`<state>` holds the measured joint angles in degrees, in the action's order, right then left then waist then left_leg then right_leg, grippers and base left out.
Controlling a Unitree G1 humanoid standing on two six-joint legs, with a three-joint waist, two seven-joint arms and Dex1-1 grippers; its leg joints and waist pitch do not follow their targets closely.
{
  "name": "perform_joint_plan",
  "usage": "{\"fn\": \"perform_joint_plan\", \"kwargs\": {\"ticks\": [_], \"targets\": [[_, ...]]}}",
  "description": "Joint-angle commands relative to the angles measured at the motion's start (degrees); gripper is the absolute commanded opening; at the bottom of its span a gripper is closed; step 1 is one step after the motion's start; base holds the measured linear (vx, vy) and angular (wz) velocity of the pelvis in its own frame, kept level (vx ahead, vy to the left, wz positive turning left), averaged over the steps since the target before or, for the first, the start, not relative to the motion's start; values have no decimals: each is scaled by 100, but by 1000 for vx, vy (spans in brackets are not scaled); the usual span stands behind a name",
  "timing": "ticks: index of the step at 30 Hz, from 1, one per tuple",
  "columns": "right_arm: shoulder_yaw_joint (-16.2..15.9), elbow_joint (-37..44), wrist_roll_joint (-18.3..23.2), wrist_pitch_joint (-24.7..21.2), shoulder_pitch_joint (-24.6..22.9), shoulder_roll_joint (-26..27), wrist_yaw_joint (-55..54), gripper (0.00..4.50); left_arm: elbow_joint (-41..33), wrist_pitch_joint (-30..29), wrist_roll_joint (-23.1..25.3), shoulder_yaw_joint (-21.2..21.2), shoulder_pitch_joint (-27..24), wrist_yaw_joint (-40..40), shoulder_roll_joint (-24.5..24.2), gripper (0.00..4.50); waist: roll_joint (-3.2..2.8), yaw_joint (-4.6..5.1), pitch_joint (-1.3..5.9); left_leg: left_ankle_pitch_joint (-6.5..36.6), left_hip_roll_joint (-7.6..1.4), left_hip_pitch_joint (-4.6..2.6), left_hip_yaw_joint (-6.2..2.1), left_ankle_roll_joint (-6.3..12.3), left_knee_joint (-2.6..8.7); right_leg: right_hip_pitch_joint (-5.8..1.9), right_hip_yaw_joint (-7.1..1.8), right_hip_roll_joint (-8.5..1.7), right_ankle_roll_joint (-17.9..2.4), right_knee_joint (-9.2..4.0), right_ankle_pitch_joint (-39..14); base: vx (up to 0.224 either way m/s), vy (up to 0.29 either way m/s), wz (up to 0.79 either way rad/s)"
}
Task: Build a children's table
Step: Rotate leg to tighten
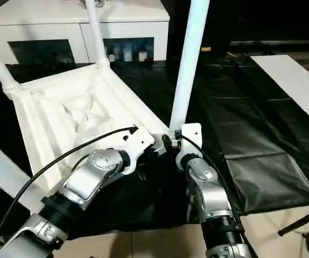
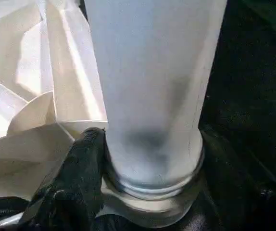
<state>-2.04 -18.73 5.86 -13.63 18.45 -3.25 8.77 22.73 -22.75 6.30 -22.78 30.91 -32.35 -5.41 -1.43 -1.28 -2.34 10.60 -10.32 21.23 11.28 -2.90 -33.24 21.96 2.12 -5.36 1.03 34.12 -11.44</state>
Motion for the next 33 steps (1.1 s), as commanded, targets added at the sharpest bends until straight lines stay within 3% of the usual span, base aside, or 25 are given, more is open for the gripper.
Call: {"fn": "perform_joint_plan", "kwargs": {"ticks": [1,7,11,13,14,15,18,21,22,23,27,28,29,30,33], "targets": [[-47,254,83,167,-58,33,232,337,204,141,121,-84,-137,-114,-131,0,58,-17,277,1416,-239,-41,-131,106,433,-144,-184,-244,-1065,-442,-980,0,0,0],[-61,699,-69,136,-287,-303,283,385,405,491,130,-105,-92,-189,-227,0,82,-77,259,1241,-247,-41,-120,172,439,-156,-190,-242,-1022,-445,-1029,0,0,0],[-212,1190,-71,-127,-543,-890,946,385,478,685,111,-86,-55,-230,-257,0,89,-97,239,1455,-252,-44,-121,178,447,-154,-197,-240,-919,-480,-1289,0,0,0],[-276,1500,27,-190,-767,-1331,1544,385,644,903,104,-32,40,-202,-229,0,40,-91,230,1598,-240,-45,-132,174,453,-151,-190,-234,-892,-509,-1469,0,0,0],[-280,1525,33,-186,-788,-1372,1598,385,667,930,102,-24,53,-198,-222,0,71,-85,224,1650,-244,-42,-127,175,453,-157,-195,-234,-852,-528,-1535,0,0,0],[-276,1626,25,-127,-907,-1577,1821,385,882,1267,143,2,175,-106,-191,0,48,-87,235,1648,-242,-36,-135,199,447,-149,-193,-250,-869,-523,-1603,0,0,0],[-280,1604,-74,-40,-960,-1630,1714,385,1496,2065,446,-71,480,273,-247,0,61,-78,242,1640,-219,-26,-142,229,432,-137,-184,-241,-796,-549,-1781,0,0,0],[-353,1635,-69,-87,-949,-1580,1657,385,1800,2205,577,-43,641,567,-312,0,63,-60,244,1627,-234,6,-166,184,454,-156,-170,-259,-781,-532,-1842,0,0,0],[-392,1695,-22,-189,-941,-1532,1702,385,1904,2284,502,86,715,648,-315,0,97,-57,242,1596,-230,15,-163,201,453,-152,-166,-252,-775,-538,-1832,0,0,0],[-418,1711,-22,-217,-933,-1514,1716,385,1946,2331,491,146,756,753,-316,0,80,-64,243,1604,-232,0,-160,204,450,-135,-168,-251,-790,-533,-1826,0,0,0],[-502,1682,-118,-189,-878,-1461,1778,385,2146,2493,358,408,932,911,-264,0,88,-69,316,1078,-231,25,-145,369,373,-164,-168,-256,-1068,-422,-852,0,0,0],[-532,1665,-129,-176,-862,-1442,1798,389,2178,2567,202,591,987,950,-199,46,83,-74,337,906,-228,30,-142,423,350,-169,-168,-255,-1121,-392,-578,0,0,0],[-536,1664,-127,-177,-860,-1438,1801,389,2193,2598,176,626,1001,971,-185,58,83,-73,345,731,-221,43,-135,493,330,-170,-165,-246,-1187,-363,-293,0,0,0],[-556,1671,-126,-185,-857,-1425,1795,389,2158,2626,-7,781,1017,899,-126,66,73,-92,356,424,-209,63,-127,695,290,-186,-152,-246,-1391,-288,343,0,0,0],[-582,1708,-124,-215,-871,-1401,1785,389,1957,2728,-149,880,953,872,-111,98,46,-119,374,200,-254,37,-119,947,244,-163,-137,-236,-1653,-228,938,0,0,0]]}}
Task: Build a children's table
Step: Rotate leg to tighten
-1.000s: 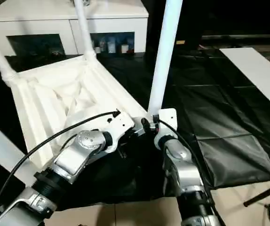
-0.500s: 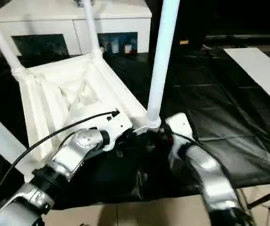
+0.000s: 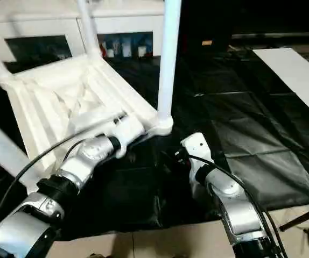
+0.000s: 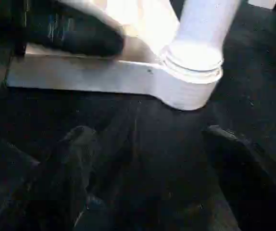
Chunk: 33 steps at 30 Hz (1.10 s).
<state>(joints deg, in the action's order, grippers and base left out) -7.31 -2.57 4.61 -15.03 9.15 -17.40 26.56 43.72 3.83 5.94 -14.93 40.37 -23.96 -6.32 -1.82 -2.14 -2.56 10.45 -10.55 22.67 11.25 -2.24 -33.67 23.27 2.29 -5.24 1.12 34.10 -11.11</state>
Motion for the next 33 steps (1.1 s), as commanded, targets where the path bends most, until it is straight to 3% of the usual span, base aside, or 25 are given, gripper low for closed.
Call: {"fn": "perform_joint_plan", "kwargs": {"ticks": [1,5,8,10,11,12,13,14,15,16,17,18,20,22,24,25,27,31,33], "targets": [[-55,92,2,-75,59,13,7,389,-142,70,-113,96,7,32,-20,104,89,-35,390,212,-233,-108,-113,906,283,-295,-153,-248,-1682,-219,913,0,0,0],[-82,42,-62,-153,61,63,-77,389,-836,-121,-296,275,-275,-104,-70,142,63,-58,358,361,-260,-129,-104,885,291,-275,-151,-256,-1723,-234,593,0,0,0],[-112,-311,-265,-333,229,194,-379,389,-2151,-877,-735,345,-787,-590,-143,147,57,-66,332,621,-289,-139,-106,699,337,-280,-158,-283,-1703,-258,190,0,0,0],[-144,-698,-412,-301,431,329,-605,389,-3194,-1551,-1216,203,-1234,-1109,-287,161,41,-32,302,851,-288,-129,-100,461,380,-262,-158,-290,-1704,-286,-229,0,0,0],[-126,-1054,-397,-231,635,485,-701,389,-3919,-1937,-1547,-62,-1576,-1485,-571,186,30,-19,278,1025,-269,-154,-79,380,378,-215,-170,-246,-1619,-329,-440,0,0,0],[-116,-1351,-401,-117,815,602,-777,389,-4432,-2232,-1803,-233,-1832,-1684,-787,189,0,-35,305,1085,-291,-179,-105,301,380,-226,-167,-281,-1630,-295,-479,0,0,0],[-86,-1723,-376,5,1055,751,-855,389,-4990,-2497,-2036,-405,-2117,-1843,-1032,189,61,13,245,1271,-279,-111,-101,208,437,-215,-163,-256,-1547,-306,-737,0,0,0],[-50,-2024,-338,78,1258,864,-899,389,-5343,-2640,-2185,-482,-2306,-1888,-1172,195,49,56,237,1449,-277,-94,-123,100,458,-228,-161,-276,-1502,-298,-946,0,0,0],[-39,-2098,-327,93,1311,891,-909,389,-5423,-2672,-2212,-485,-2350,-1878,-1196,208,18,49,202,1654,-266,-167,-81,-4,459,-153,-176,-215,-1368,-370,-1215,0,0,0],[0,-2487,-307,214,1592,1006,-968,389,-5762,-2861,-2233,-456,-2561,-1786,-1259,222,-3,35,221,1691,-270,-219,-70,-75,437,-124,-187,-206,-1351,-353,-1162,0,0,0],[1,-2500,-307,218,1601,1010,-970,389,-5773,-2867,-2233,-454,-2568,-1783,-1261,231,35,38,191,1714,-268,-200,-65,-134,461,-129,-198,-195,-1333,-356,-1106,0,0,0],[77,-2965,-253,318,1939,1134,-1018,389,-6024,-3019,-2204,-391,-2785,-1631,-1269,233,52,22,173,1716,-264,-185,-63,-155,477,-142,-197,-191,-1279,-363,-1153,0,0,0],[187,-3773,-261,611,2537,1312,-1155,389,-6462,-3337,-2070,-233,-3156,-1466,-1260,234,28,65,156,1692,-267,-141,-89,-232,494,-176,-185,-229,-1271,-334,-1192,0,0,0],[370,-4560,-211,866,3118,1442,-1346,389,-6644,-3405,-2028,-107,-3464,-1404,-1394,270,16,80,143,1662,-258,-168,-75,-264,475,-148,-195,-201,-1245,-327,-1085,0,0,0],[433,-4895,-212,976,3348,1473,-1452,389,-6707,-3404,-2055,-100,-3568,-1371,-1531,272,22,72,134,1530,-231,-155,-66,-232,464,-163,-190,-183,-1242,-317,-907,0,0,0],[515,-5249,-216,1020,3581,1478,-1644,389,-6699,-3363,-2089,-63,-3692,-1389,-1688,278,-13,70,132,1429,-229,-154,-67,-214,452,-154,-191,-189,-1279,-292,-737,0,0,0],[798,-5938,-207,1195,4050,1342,-2479,389,-6611,-3073,-2169,115,-3980,-1565,-1963,319,0,89,139,1252,-202,-133,-65,-171,428,-167,-181,-185,-1368,-245,-552,0,0,0],[985,-6331,-275,1599,4331,1118,-3359,389,-6576,-2704,-2165,353,-4216,-1674,-2038,342,-24,30,149,966,-196,-180,-5,-83,376,-119,-176,-130,-1363,-209,-86,0,0,0],[1200,-6508,-143,1895,4498,1023,-3377,389,-6570,-2370,-2321,689,-4502,-1795,-1919,362,11,43,147,1049,-196,-118,-23,-55,389,-173,-168,-163,-1352,-200,-149,0,0,0]]}}
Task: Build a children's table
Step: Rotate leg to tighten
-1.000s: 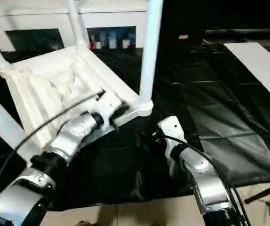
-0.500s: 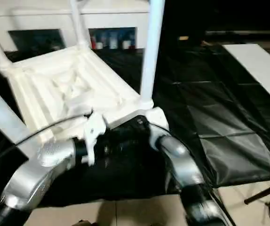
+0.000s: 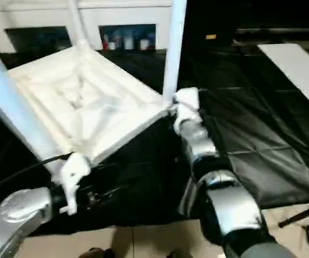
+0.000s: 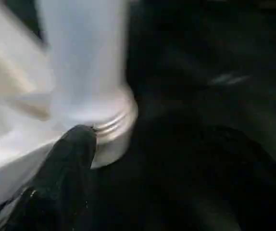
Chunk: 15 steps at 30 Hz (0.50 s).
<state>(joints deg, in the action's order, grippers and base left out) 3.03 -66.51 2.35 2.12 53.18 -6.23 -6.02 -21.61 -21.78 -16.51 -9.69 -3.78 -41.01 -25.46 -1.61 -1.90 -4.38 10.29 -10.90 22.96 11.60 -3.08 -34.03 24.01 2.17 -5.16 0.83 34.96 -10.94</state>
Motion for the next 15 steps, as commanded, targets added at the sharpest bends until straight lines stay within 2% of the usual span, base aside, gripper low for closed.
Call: {"fn": "perform_joint_plan", "kwargs": {"ticks": [1,2,4,5,7,9,10,11,12,13,15], "targets": [[310,-108,215,293,133,-122,-3,389,-39,317,-254,333,-276,-247,21,369,-10,10,325,1137,-161,-157,-55,38,427,-242,-153,-167,-1304,-296,-223,0,0,0],[415,-96,322,420,147,-142,165,389,-70,390,-462,481,-486,-426,14,369,-6,24,327,1211,-165,-158,-55,79,424,-235,-159,-167,-1291,-291,-260,0,0,0],[537,-33,495,654,104,-167,652,389,-35,561,-944,796,-926,-876,-105,400,-11,43,334,1239,-168,-163,-48,172,418,-226,-156,-150,-1319,-291,-246,0,0,0],[559,-28,539,739,76,-167,846,389,9,685,-1049,881,-1088,-1015,-194,407,-40,50,324,1305,-166,-165,-47,251,414,-207,-157,-146,-1360,-295,-255,0,0,0],[500,88,525,916,-71,-167,1209,389,155,865,-1155,1029,-1365,-1280,-365,407,-27,61,312,1403,-172,-156,-39,304,420,-202,-157,-144,-1389,-319,-378,0,0,0],[381,471,579,1039,-410,-146,1667,389,386,1115,-1189,1216,-1619,-1625,-540,443,-46,46,284,1569,-204,-178,-43,335,448,-184,-171,-146,-1349,-368,-712,0,0,0],[339,796,676,1121,-684,-121,2020,389,592,1337,-1215,1451,-1680,-1747,-507,448,-52,45,289,1634,-216,-196,-49,262,460,-181,-172,-137,-1336,-366,-820,0,0,0],[329,877,701,1130,-747,-115,2100,389,635,1378,-1231,1506,-1687,-1772,-495,448,-39,35,283,1690,-216,-205,-42,254,470,-179,-177,-128,-1312,-385,-865,0,0,0],[314,1025,743,1140,-866,-106,2265,389,701,1429,-1303,1625,-1703,-1840,-463,448,-53,11,307,1665,-238,-231,-47,165,477,-175,-185,-128,-1360,-358,-776,0,0,0],[157,1591,837,1035,-1248,-128,2627,389,809,1399,-1418,1813,-1736,-1986,-526,448,-42,2,304,1661,-233,-231,-39,159,476,-179,-187,-127,-1378,-359,-756,0,0,0],[-152,2478,936,803,-1832,-212,3075,389,908,1277,-1569,2033,-1796,-2161,-669,448,-57,-40,303,1578,-245,-215,-46,159,490,-200,-184,-108,-1280,-334,-626,0,0,0]]}}
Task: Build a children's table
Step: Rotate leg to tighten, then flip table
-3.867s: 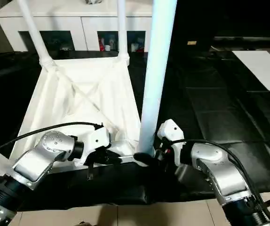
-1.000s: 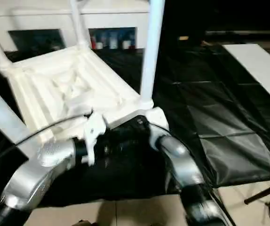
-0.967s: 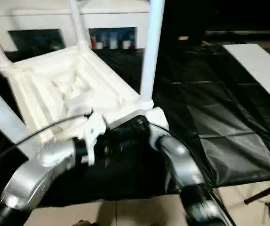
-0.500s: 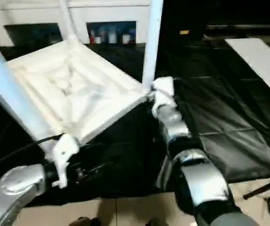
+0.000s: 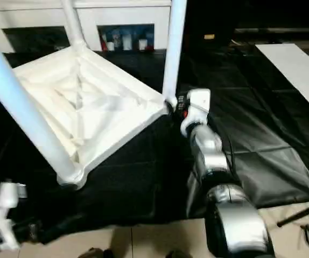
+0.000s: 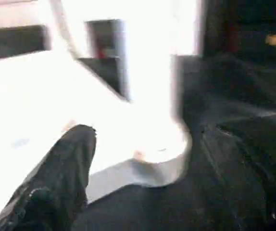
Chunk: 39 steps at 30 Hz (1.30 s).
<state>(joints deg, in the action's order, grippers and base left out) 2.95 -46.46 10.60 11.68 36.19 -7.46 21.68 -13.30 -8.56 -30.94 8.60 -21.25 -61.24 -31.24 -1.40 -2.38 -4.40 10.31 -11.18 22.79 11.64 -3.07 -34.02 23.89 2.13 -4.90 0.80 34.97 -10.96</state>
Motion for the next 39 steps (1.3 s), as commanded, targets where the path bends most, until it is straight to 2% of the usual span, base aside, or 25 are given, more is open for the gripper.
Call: {"fn": "perform_joint_plan", "kwargs": {"ticks": [1,2,3,4,5,7,9,13,16,17,20,23,24,27,30,34,37,39], "targets": [[-255,773,129,-232,-336,-132,463,389,107,-74,-191,264,-78,-177,-159,448,-59,3,326,1451,-213,-198,-51,179,477,-201,-178,-126,-1230,-310,-465,0,0,0],[-255,773,129,-232,-336,-132,463,389,107,-74,-191,264,-78,-177,-159,448,-50,6,312,1506,-207,-181,-52,189,499,-206,-175,-130,-1231,-328,-567,0,0,0],[-357,1102,179,-355,-554,-183,682,389,177,17,-243,346,-42,-138,-178,448,-36,18,298,1745,-215,-199,-50,141,513,-182,-188,-155,-1261,-358,-907,0,0,0],[-626,1681,223,-542,-941,-351,1062,389,354,124,-352,540,144,-12,-154,448,-15,4,283,1865,-204,-201,-50,123,518,-192,-192,-141,-1199,-390,-1102,0,0,0],[-816,2074,290,-713,-1199,-479,1332,389,503,187,-410,687,311,119,-118,448,-20,-36,279,2002,-212,-242,-43,64,512,-164,-214,-140,-1063,-420,-1318,0,0,0],[-946,2423,324,-907,-1434,-604,1558,389,680,178,-488,812,479,188,-116,448,-20,-33,262,2154,-211,-207,-79,-39,558,-184,-217,-181,-978,-440,-1653,0,0,0],[-1036,2768,255,-1133,-1703,-742,1693,389,963,131,-575,977,764,253,-104,448,13,-33,259,2334,-197,-256,-95,-159,556,-155,-243,-187,-845,-486,-1989,0,0,0],[-946,2796,-211,-1405,-1850,-759,1098,389,1330,356,-362,979,1230,368,-59,448,12,-15,306,2098,-187,-247,-109,-224,549,-165,-247,-196,-937,-459,-1710,0,0,0],[-813,2624,-547,-1626,-1787,-711,319,389,1198,166,-497,786,1466,351,28,448,19,12,325,1920,-178,-246,-98,-254,534,-178,-252,-195,-1023,-433,-1473,0,0,0],[-743,2496,-663,-1712,-1728,-666,-59,389,1075,2,-591,643,1560,329,96,448,16,15,357,1854,-176,-259,-93,-256,522,-189,-252,-194,-1034,-417,-1397,0,0,0],[-655,2577,-719,-1962,-1723,-610,-467,389,760,-255,-777,367,1647,274,250,448,8,0,389,1631,-173,-273,-74,-234,486,-201,-253,-177,-1156,-380,-972,0,0,0],[-603,2639,-714,-2023,-1719,-562,-543,389,567,-301,-792,213,1638,329,341,448,28,18,417,1328,-159,-216,-75,-119,454,-262,-241,-164,-1199,-323,-478,0,0,0],[-597,2648,-736,-2024,-1715,-555,-543,389,502,-192,-626,116,1633,432,388,448,46,19,429,1246,-156,-210,-74,-68,438,-284,-242,-166,-1196,-320,-398,0,0,0],[-590,2688,-782,-2070,-1706,-549,-599,389,413,-55,-269,35,1665,829,527,448,67,19,438,1139,-171,-220,-70,16,419,-296,-245,-166,-1209,-322,-347,0,0,0],[-586,2707,-796,-2118,-1690,-552,-656,389,405,66,172,9,1758,1366,691,448,65,18,428,1225,-169,-226,-68,-11,415,-285,-245,-163,-1146,-338,-555,0,0,0],[-632,2725,-798,-2174,-1684,-526,-685,389,476,175,404,25,1921,1813,856,448,100,15,425,1370,-165,-230,-73,-81,413,-274,-250,-164,-1061,-363,-869,0,0,0],[-661,2761,-812,-2184,-1689,-502,-663,389,557,195,562,18,1966,2006,869,448,90,16,425,1460,-161,-230,-82,-117,420,-257,-246,-157,-1000,-372,-979,0,0,0],[-665,2769,-812,-2185,-1659,-486,-635,389,605,232,547,65,1996,2036,888,419,101,13,444,1414,-155,-223,-89,-129,415,-259,-244,-157,-982,-359,-911,0,0,0]]}}
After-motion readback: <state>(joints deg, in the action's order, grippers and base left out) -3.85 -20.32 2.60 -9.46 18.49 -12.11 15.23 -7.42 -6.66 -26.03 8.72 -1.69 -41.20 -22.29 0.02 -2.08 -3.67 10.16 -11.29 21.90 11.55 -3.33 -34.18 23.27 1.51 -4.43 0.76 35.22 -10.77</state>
